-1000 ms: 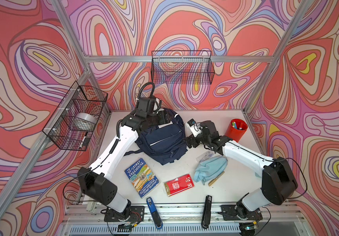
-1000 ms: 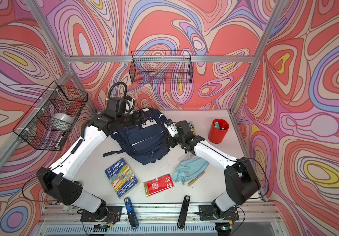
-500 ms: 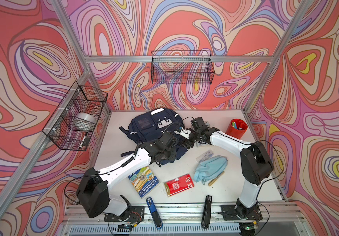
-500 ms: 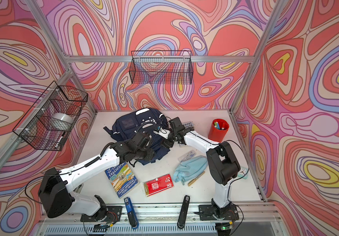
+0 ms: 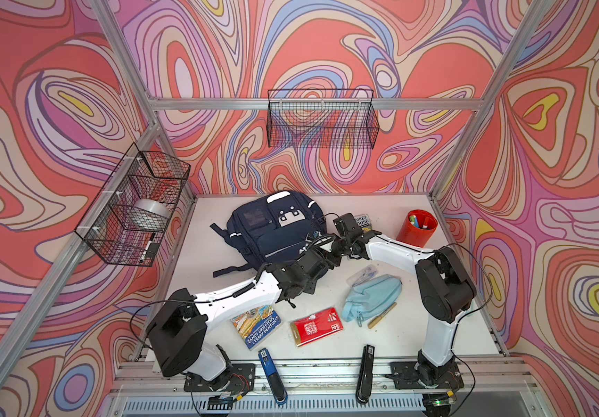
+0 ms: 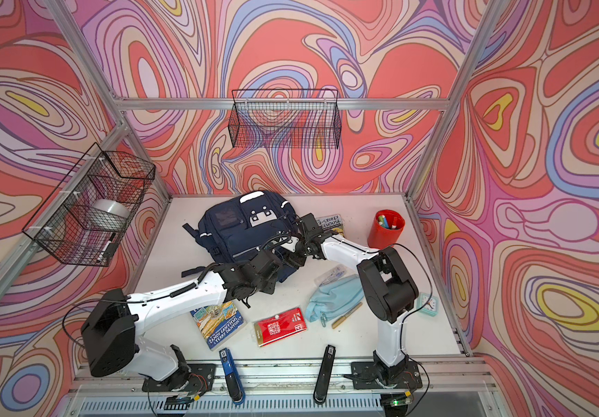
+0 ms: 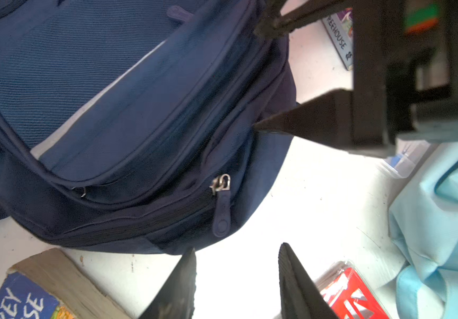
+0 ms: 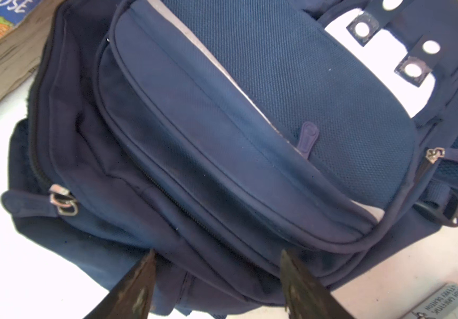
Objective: Pack books, pencil case, and school supplies into a backpack
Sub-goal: Unzip the student bag at the center of the table.
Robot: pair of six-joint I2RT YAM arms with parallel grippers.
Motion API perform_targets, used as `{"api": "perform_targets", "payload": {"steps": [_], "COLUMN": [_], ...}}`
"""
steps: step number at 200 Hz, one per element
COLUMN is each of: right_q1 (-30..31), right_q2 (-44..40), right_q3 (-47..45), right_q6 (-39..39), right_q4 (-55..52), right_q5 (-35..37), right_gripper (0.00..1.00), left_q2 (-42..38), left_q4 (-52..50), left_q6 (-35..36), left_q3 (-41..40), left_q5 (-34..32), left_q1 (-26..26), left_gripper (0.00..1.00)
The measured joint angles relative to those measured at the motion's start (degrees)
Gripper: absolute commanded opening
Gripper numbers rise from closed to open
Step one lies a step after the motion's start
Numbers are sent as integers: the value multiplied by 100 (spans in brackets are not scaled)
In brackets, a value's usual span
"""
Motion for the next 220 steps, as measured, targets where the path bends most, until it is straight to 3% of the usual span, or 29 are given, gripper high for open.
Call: {"api": "perform_targets", "payload": {"steps": [40,89,114,130,192,204,220], "right_q1": [-33,-101,-103,-103,-111,-118,-131], "right_q2": [0,0,0,0,7,22,48], "right_q3": [0,-2,-22,-22,-72,-72,-72], "right_q6": [111,282,378,415,358,358,376], "right_q4": [24,98,153,151,223,236,240], "right_q5": [-44,-192,-273,-291,-170,-149,-136], "right_gripper": [69,68,67,67,68,68,68], "left_q2": [367,610,737,817,721,708,721], "left_q4": [0,17,68,101,98,96,98], "left_q6": [55,348,494,564,647,649,649], "left_q3": [20,74,201,262,321,321,321], "left_q5": [-428,-686,-684,-662,-586,-562,-538], "left_q1": [-63,-63,-63,-63,33,57,66], "left_gripper": [43,33,18,0,0,14,16]}}
